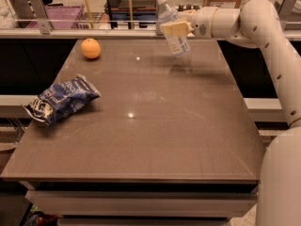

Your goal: Place blue plastic bottle upright

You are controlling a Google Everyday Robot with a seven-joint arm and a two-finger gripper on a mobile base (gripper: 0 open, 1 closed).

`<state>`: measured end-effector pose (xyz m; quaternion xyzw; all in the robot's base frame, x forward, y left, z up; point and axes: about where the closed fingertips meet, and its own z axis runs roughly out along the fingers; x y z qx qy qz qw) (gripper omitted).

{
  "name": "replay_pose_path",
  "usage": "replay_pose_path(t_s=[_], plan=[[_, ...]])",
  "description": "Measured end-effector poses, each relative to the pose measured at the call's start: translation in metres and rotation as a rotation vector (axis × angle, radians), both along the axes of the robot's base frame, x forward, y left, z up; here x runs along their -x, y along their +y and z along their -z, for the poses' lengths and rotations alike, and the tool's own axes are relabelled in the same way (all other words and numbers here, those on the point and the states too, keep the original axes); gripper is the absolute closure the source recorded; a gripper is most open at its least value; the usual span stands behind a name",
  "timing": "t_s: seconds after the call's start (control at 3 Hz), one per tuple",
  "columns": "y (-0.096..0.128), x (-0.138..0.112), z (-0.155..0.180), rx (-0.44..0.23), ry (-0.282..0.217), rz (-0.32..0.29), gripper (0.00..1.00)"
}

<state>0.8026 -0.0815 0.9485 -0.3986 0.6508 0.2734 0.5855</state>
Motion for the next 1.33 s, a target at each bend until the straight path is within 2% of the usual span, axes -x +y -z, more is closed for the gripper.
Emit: replay_pose_path(t_s=[1.33], plan=[[-0.005, -0.01, 0.024, -0.103, 0.024, -0.029, 1.0]])
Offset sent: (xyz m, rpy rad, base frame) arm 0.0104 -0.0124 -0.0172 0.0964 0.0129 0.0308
